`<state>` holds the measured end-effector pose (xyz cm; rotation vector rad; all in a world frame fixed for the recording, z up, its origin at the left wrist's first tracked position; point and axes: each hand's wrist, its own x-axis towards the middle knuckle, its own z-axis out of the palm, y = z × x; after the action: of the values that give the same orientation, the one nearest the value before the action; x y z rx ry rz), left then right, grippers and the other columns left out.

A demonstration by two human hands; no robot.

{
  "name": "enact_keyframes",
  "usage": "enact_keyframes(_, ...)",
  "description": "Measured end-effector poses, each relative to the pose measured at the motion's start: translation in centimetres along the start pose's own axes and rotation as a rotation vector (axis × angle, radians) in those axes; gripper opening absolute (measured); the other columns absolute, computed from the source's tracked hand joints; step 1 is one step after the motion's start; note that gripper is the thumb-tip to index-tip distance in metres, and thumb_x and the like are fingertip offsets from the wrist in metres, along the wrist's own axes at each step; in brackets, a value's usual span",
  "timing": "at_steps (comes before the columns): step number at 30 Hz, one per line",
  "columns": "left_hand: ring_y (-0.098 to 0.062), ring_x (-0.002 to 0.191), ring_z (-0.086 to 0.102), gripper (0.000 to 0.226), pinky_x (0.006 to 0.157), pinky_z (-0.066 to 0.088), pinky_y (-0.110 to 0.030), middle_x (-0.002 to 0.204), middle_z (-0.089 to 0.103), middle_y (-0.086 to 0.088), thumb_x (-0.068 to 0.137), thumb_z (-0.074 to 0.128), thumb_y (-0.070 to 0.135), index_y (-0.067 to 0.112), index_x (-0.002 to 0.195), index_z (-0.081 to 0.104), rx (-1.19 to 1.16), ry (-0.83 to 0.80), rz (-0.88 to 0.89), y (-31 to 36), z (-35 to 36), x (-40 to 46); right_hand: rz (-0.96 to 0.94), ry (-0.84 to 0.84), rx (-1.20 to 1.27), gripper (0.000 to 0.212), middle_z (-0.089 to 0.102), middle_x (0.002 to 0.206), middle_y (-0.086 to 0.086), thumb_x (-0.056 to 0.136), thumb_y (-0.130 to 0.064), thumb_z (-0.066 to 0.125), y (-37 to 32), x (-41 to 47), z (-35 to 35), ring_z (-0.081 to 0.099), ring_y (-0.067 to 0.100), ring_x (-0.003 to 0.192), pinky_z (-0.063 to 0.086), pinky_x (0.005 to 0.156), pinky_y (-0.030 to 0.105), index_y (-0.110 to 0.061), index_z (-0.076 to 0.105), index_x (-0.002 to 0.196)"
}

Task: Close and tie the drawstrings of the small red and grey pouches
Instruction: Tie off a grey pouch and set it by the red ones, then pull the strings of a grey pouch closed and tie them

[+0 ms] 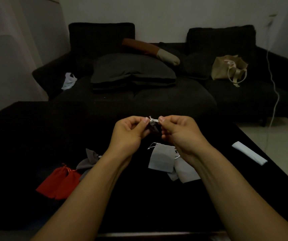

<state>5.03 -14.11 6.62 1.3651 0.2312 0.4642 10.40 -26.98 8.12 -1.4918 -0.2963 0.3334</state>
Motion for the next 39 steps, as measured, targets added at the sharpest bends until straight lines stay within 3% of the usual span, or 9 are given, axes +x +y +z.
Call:
enact_keyframes(3,-0.011,0.08,0.072,0.015,0.069,0.054,-0.016,0.079,0.074,-0.004,0.096,0.058,0.009,0.006,0.087,0.07,0.008,-0.007,0.037,-0.1,0.1,0.0,-0.079,0.057,-0.053,0.026,0.062,0.065,0.001,0.097,-0.016,0.061,0.3,0.4,0.1,0.053,0.006,0.06,0.047,0.056,0.017,-0.011,0.072,0.074)
enact_keyframes(10,-0.017,0.086,0.074,0.016,0.07,0.057,-0.021,0.093,0.074,-0.011,0.098,0.056,0.013,0.005,0.095,0.069,0.113,-0.026,-0.121,-0.4,-1.2,0.8,-0.028,-0.066,-0.119,0.021,0.069,0.075,-0.001,0.097,-0.024,0.062,0.9,1.0,-0.9,0.06,0.004,0.067,0.05,0.06,0.019,-0.009,0.076,0.091)
enact_keyframes(15,-0.022,0.08,0.07,0.018,0.075,0.059,-0.038,0.086,0.072,-0.012,0.093,0.065,0.017,0.017,0.075,0.068,0.622,0.145,-0.076,-1.5,-6.9,3.1,0.021,-0.153,-0.604,0.036,0.068,0.107,-0.002,0.086,-0.036,0.074,3.7,2.9,-3.0,0.065,0.014,0.1,0.054,0.082,0.027,-0.02,0.068,0.117)
enact_keyframes(19,-0.024,0.081,0.065,0.024,0.072,0.047,-0.031,0.081,0.067,-0.005,0.092,0.066,0.022,0.019,0.068,0.062,1.113,0.259,-0.082,-1.1,-10.8,3.2,-0.038,-0.178,-1.074,0.065,0.06,0.131,0.0,0.078,-0.039,0.08,7.7,4.4,-3.2,0.058,0.02,0.119,0.05,0.096,0.033,-0.019,0.056,0.135)
enact_keyframes(23,-0.034,0.085,0.064,0.018,0.075,0.05,-0.036,0.092,0.068,-0.016,0.09,0.066,0.025,0.008,0.086,0.072,1.294,0.287,-0.25,-1.2,-13.1,3.2,0.023,-0.068,-1.18,0.066,0.044,0.151,0.01,0.093,-0.034,0.064,9.3,6.0,-3.7,0.043,0.033,0.136,0.04,0.11,0.044,-0.017,0.036,0.15)
enact_keyframes(27,-0.039,0.096,0.063,0.019,0.078,0.048,-0.039,0.102,0.066,-0.019,0.092,0.058,0.021,0.008,0.099,0.071,1.365,0.339,-0.28,-0.8,-13.9,3.2,0.006,-0.017,-1.163,0.049,0.058,0.135,0.01,0.09,-0.022,0.069,10.7,6.4,-4.0,0.054,0.029,0.124,0.046,0.102,0.04,-0.014,0.055,0.136)
enact_keyframes(32,-0.017,0.09,0.056,0.023,0.075,0.045,-0.034,0.109,0.064,-0.006,0.095,0.059,0.03,0.017,0.114,0.063,1.296,0.182,-0.087,-0.8,-12.1,3.4,-0.073,0.071,-1.098,0.023,0.071,0.111,0.004,0.087,-0.016,0.07,11.2,6.5,-4.0,0.065,0.022,0.105,0.053,0.091,0.039,-0.018,0.073,0.109)
enact_keyframes(35,-0.014,0.103,0.06,0.03,0.089,0.049,-0.032,0.118,0.065,-0.001,0.091,0.065,0.033,0.019,0.118,0.064,1.152,0.045,0.125,-1.3,-9.2,2.8,-0.127,0.085,-1.033,0.011,0.073,0.095,-0.002,0.086,-0.018,0.07,10.6,6.4,-4.1,0.067,0.018,0.094,0.057,0.085,0.039,-0.023,0.077,0.092)
enact_keyframes(39,-0.014,0.119,0.057,0.05,0.104,0.046,-0.037,0.13,0.062,0.002,0.087,0.068,0.044,0.02,0.13,0.059,0.962,-0.135,0.035,-2.5,-5.4,2.3,-0.343,0.058,-1.035,0.006,0.066,0.082,-0.014,0.078,-0.022,0.076,8.1,6.3,-4.1,0.063,0.017,0.092,0.055,0.083,0.034,-0.028,0.076,0.079)
